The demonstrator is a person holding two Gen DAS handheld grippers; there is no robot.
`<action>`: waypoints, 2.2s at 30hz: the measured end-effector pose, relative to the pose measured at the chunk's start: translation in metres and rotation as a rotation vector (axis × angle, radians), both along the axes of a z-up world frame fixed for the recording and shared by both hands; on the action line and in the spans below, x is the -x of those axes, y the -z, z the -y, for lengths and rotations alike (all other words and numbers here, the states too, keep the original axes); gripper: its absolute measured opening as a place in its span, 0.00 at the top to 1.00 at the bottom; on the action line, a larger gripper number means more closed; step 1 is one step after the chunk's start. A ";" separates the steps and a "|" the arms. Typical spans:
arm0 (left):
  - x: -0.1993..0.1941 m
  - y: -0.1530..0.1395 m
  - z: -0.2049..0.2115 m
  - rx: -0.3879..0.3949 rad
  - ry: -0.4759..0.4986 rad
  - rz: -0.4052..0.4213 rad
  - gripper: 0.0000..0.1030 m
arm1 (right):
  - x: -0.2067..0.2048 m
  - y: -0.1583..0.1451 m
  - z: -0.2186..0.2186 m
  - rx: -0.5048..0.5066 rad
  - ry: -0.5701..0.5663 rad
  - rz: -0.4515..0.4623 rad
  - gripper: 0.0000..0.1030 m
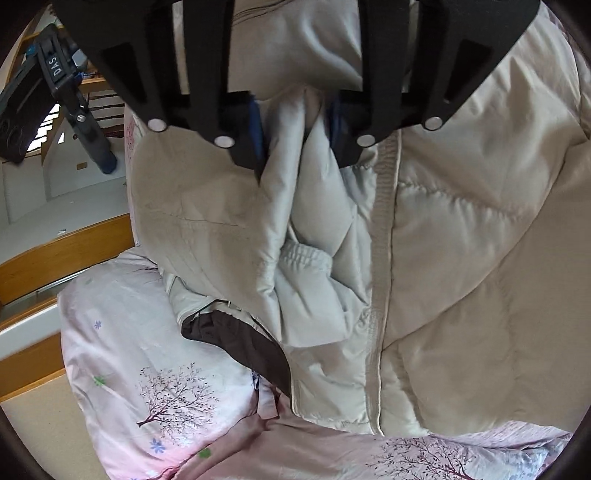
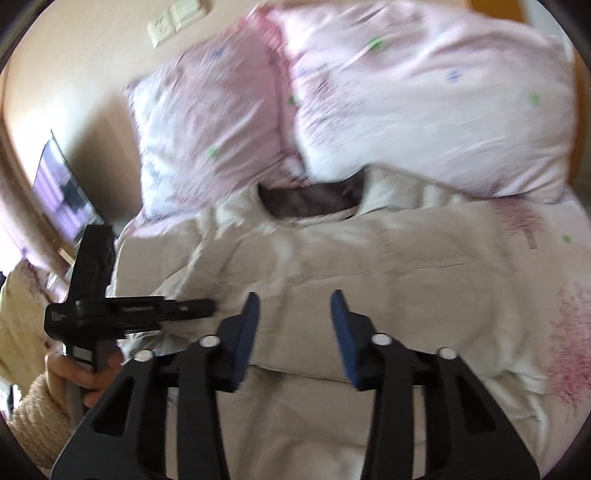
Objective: Fold large clothes
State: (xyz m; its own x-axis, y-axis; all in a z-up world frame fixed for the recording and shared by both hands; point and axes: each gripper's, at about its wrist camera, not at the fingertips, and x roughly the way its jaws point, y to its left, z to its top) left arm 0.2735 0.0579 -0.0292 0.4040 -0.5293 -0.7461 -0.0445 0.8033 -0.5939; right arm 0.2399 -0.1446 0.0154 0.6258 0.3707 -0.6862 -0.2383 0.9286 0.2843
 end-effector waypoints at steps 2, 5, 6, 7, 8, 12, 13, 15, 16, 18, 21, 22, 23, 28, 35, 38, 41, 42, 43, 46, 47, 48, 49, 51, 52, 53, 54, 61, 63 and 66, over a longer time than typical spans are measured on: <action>0.010 -0.010 -0.009 -0.009 -0.013 0.030 0.54 | -0.013 0.008 -0.021 -0.006 -0.044 -0.053 0.75; 0.036 -0.034 -0.032 -0.052 -0.055 0.128 0.29 | -0.028 0.020 -0.053 -0.020 -0.112 -0.117 0.80; 0.047 -0.041 -0.043 -0.063 -0.074 0.161 0.28 | -0.032 0.023 -0.064 -0.019 -0.131 -0.132 0.80; 0.065 -0.050 -0.062 -0.074 -0.099 0.205 0.25 | -0.036 0.026 -0.071 -0.016 -0.143 -0.141 0.80; 0.076 -0.055 -0.074 -0.084 -0.120 0.227 0.23 | -0.040 0.030 -0.081 -0.004 -0.153 -0.157 0.80; 0.139 -0.061 -0.137 -0.150 -0.268 0.296 0.20 | -0.054 0.056 -0.115 0.119 -0.168 -0.215 0.80; 0.148 -0.060 -0.147 -0.158 -0.300 0.296 0.20 | -0.059 0.063 -0.122 0.171 -0.166 -0.215 0.80; 0.172 -0.053 -0.180 -0.147 -0.388 0.282 0.20 | -0.063 0.068 -0.125 0.193 -0.157 -0.215 0.80; 0.182 -0.047 -0.195 -0.135 -0.431 0.270 0.21 | -0.064 0.066 -0.125 0.189 -0.156 -0.219 0.80; 0.205 -0.034 -0.232 -0.110 -0.553 0.233 0.22 | -0.063 0.061 -0.119 0.156 -0.156 -0.232 0.80; 0.226 -0.017 -0.271 -0.061 -0.689 0.179 0.25 | -0.054 0.044 -0.099 0.033 -0.138 -0.249 0.58; 0.232 -0.009 -0.286 -0.021 -0.743 0.157 0.26 | -0.048 0.038 -0.093 0.008 -0.133 -0.236 0.52; 0.233 -0.004 -0.293 0.006 -0.777 0.140 0.27 | -0.044 0.033 -0.088 -0.001 -0.129 -0.220 0.46; 0.245 0.014 -0.326 0.162 -0.916 0.117 0.32 | -0.025 0.017 -0.070 -0.023 -0.125 -0.191 0.44; 0.238 0.019 -0.359 0.153 -1.060 0.087 0.67 | -0.014 0.014 -0.058 -0.028 -0.120 -0.192 0.44; 0.228 0.019 -0.369 0.144 -1.057 0.067 0.86 | -0.010 0.012 -0.050 -0.040 -0.112 -0.185 0.44; 0.221 -0.010 -0.368 0.111 -1.029 0.125 0.89 | -0.003 0.006 -0.039 -0.046 -0.100 -0.162 0.41; 0.218 -0.023 -0.365 0.091 -1.016 0.153 0.89 | -0.001 0.003 -0.033 -0.048 -0.089 -0.148 0.40; 0.215 -0.038 -0.360 0.074 -0.998 0.187 0.89 | 0.000 0.000 -0.028 -0.049 -0.081 -0.138 0.40; 0.201 -0.081 -0.340 0.042 -0.925 0.284 0.89 | 0.006 -0.008 -0.012 -0.053 -0.053 -0.101 0.39; 0.191 -0.102 -0.323 0.041 -0.868 0.337 0.89 | 0.009 -0.012 -0.006 -0.057 -0.042 -0.085 0.39; 0.184 -0.117 -0.310 0.043 -0.821 0.371 0.89 | 0.011 -0.015 0.001 -0.061 -0.030 -0.066 0.39; 0.174 -0.132 -0.292 0.047 -0.761 0.410 0.90 | 0.013 -0.018 0.007 -0.063 -0.017 -0.051 0.39; 0.156 -0.155 -0.253 0.058 -0.640 0.466 0.90 | 0.016 -0.024 0.021 -0.071 0.014 -0.025 0.39; 0.149 -0.161 -0.236 0.066 -0.592 0.482 0.90 | 0.018 -0.026 0.029 -0.078 0.034 -0.016 0.39; 0.136 -0.169 -0.208 0.083 -0.510 0.501 0.89 | 0.019 -0.026 0.035 -0.085 0.051 -0.012 0.39; 0.127 -0.173 -0.188 0.097 -0.452 0.508 0.89 | 0.020 -0.026 0.043 -0.092 0.067 -0.009 0.39; 0.063 -0.144 -0.030 0.177 -0.043 0.420 0.89 | 0.028 -0.015 0.095 -0.106 0.197 -0.011 0.39; 0.051 -0.125 0.008 0.158 0.041 0.366 0.89 | 0.030 -0.010 0.106 -0.109 0.221 -0.016 0.39; 0.038 -0.099 0.049 0.103 0.118 0.302 0.89 | 0.029 -0.002 0.121 -0.118 0.258 -0.031 0.39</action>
State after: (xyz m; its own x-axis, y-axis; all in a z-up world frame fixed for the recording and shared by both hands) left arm 0.2355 0.0089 0.0700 0.5299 -0.6522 -0.5420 0.2356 0.7272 -0.6447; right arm 0.2112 -0.2653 0.0174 0.6892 0.2802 -0.6682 0.0118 0.9177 0.3971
